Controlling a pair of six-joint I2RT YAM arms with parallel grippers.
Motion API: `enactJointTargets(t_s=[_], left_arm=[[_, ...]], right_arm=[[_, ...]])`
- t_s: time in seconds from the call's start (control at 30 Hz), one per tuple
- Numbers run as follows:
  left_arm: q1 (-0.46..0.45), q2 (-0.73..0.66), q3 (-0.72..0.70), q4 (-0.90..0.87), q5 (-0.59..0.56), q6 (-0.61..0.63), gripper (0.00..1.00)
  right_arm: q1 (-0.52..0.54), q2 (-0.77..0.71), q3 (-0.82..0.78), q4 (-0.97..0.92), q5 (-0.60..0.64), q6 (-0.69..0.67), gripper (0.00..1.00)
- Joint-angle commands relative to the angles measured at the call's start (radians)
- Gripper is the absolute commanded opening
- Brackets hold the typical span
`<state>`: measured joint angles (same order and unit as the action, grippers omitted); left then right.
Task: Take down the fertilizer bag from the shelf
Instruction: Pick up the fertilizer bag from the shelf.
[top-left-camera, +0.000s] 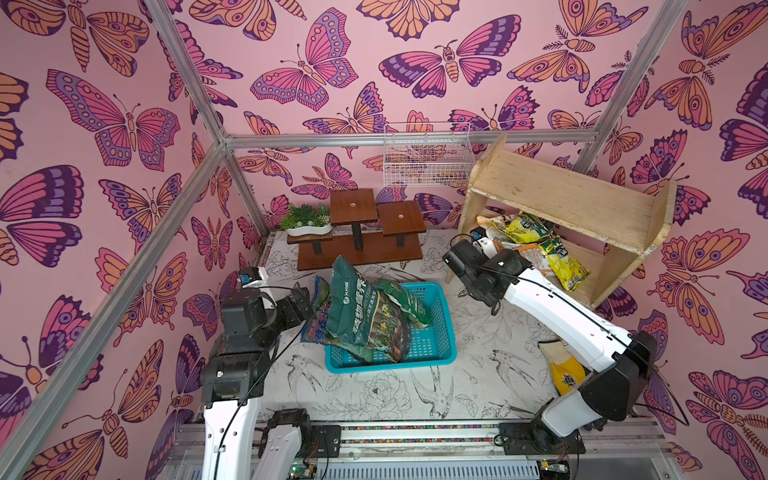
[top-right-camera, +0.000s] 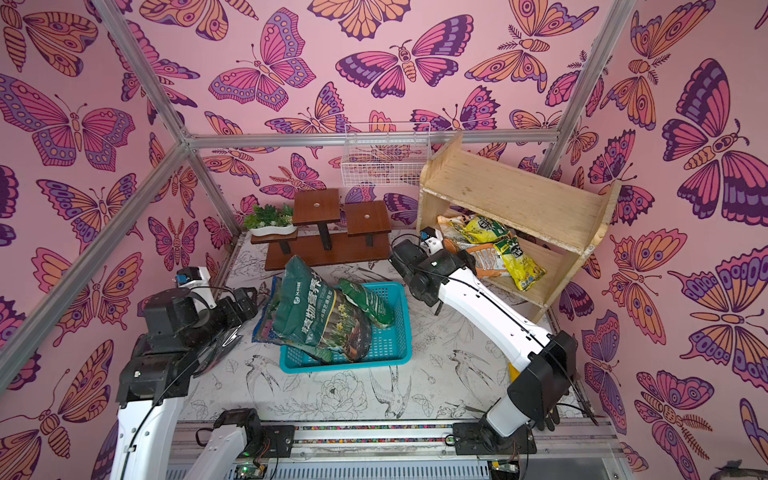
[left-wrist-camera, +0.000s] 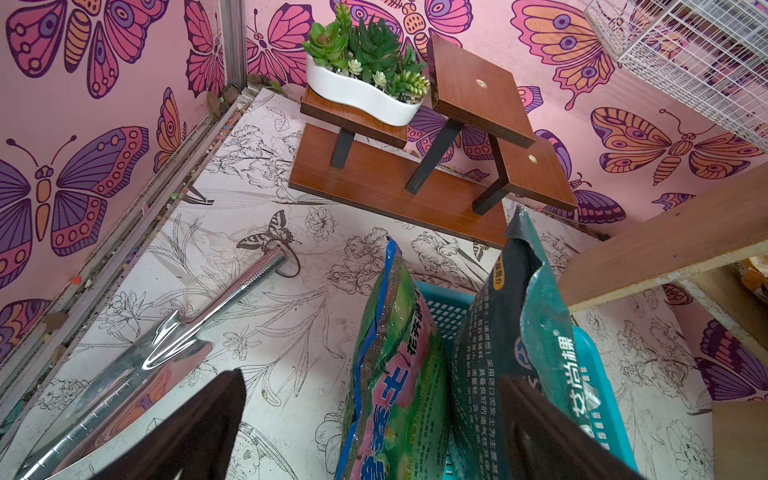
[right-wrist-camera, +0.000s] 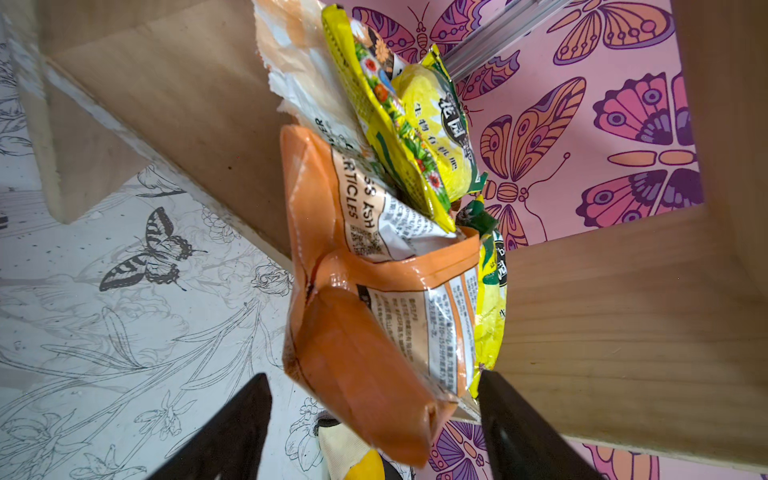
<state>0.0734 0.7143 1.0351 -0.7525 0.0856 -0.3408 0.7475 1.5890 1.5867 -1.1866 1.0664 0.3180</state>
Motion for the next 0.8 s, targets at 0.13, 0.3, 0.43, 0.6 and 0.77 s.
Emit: enactJointTargets(t_s=[0.13, 0.3, 0.43, 0.6, 0.77], left_arm=[[-0.003, -0.009, -0.014, 0.015, -0.001, 0.006, 1.0], [-0.003, -0.009, -0.014, 0.015, -0.001, 0.006, 1.0], [-0.003, -0.007, -0.014, 0.014, -0.002, 0.006, 1.0], [-0.003, -0.01, -0.014, 0.015, -0.003, 0.007, 1.0], [-0.003, -0.009, -0.014, 0.014, -0.004, 0.008, 1.0]], right_arm=[[-0.042, 0.079, 0.039, -0.053, 0.011, 0.034, 0.76], [-0.066, 0.099, 0.035, -0.039, -0.037, 0.021, 0.66], [-0.084, 0.117, 0.05, -0.047, -0.07, 0.028, 0.1], [-0.087, 0.092, 0.058, -0.029, -0.114, 0.025, 0.0], [-0.086, -0.012, 0.004, 0.077, -0.237, -0.016, 0.0]])
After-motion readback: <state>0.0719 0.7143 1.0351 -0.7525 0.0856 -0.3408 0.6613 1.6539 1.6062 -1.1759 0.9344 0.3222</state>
